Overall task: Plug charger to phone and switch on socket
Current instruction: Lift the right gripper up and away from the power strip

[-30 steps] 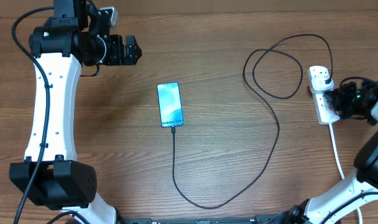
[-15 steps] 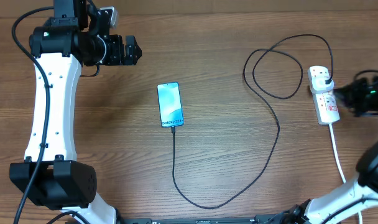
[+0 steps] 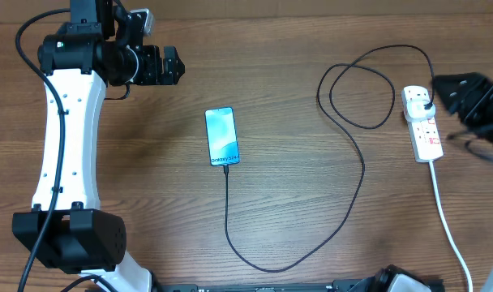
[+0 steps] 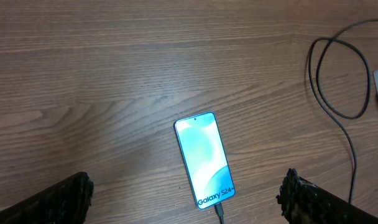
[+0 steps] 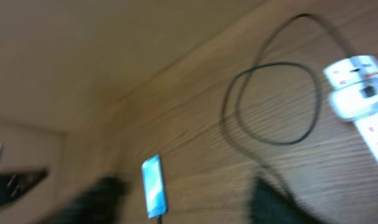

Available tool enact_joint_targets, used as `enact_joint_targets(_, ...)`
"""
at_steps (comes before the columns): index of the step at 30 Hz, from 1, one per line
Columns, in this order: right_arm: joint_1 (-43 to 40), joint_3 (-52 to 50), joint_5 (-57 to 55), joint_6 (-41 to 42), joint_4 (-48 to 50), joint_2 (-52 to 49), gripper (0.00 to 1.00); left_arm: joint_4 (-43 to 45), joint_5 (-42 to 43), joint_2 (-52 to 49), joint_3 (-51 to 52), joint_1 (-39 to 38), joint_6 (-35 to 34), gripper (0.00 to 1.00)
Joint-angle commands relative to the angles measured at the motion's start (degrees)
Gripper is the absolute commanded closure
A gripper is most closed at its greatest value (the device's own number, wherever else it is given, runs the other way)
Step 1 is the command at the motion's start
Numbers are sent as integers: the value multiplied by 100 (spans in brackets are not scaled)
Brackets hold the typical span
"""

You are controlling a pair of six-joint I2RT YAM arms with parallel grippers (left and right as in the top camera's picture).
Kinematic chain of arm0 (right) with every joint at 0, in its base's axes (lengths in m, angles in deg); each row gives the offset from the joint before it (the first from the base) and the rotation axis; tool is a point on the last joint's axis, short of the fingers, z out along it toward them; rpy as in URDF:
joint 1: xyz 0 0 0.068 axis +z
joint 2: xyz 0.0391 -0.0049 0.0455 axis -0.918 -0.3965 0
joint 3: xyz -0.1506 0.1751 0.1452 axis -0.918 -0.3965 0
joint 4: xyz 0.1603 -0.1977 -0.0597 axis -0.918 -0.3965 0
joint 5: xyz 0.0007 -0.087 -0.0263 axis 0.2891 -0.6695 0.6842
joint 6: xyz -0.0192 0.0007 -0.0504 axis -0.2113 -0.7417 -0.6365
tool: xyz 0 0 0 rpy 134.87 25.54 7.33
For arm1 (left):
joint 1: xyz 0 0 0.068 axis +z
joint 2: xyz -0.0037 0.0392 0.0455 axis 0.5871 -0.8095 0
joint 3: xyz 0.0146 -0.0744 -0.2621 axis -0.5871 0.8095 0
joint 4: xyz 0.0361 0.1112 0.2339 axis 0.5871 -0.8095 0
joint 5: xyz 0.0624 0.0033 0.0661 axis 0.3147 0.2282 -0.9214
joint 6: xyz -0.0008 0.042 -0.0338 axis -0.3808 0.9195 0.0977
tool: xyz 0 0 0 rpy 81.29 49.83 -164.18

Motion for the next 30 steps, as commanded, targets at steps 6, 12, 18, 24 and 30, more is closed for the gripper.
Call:
enact_joint_targets(6, 251, 85, 22, -153, -476, 1637, 0, 2, -50, -44, 17, -31, -13, 0)
enact_joint_targets(12, 251, 85, -769, -181, -1228, 2221, 0, 2, -50, -44, 17, -31, -15, 0)
enact_joint_targets(18, 251, 68, -960, -809, -2046, 2223, 0, 2, -50, -44, 17, -31, -15, 0)
enact_joint_targets(24, 249, -144, -48, -1213, -1969, 2109, 0, 2, -50, -44, 17, -31, -13, 0)
enact_joint_targets(30, 568, -608, -205, -1244, -1093, 2328, 0, 2, -50, -44, 17, -31, -15, 0)
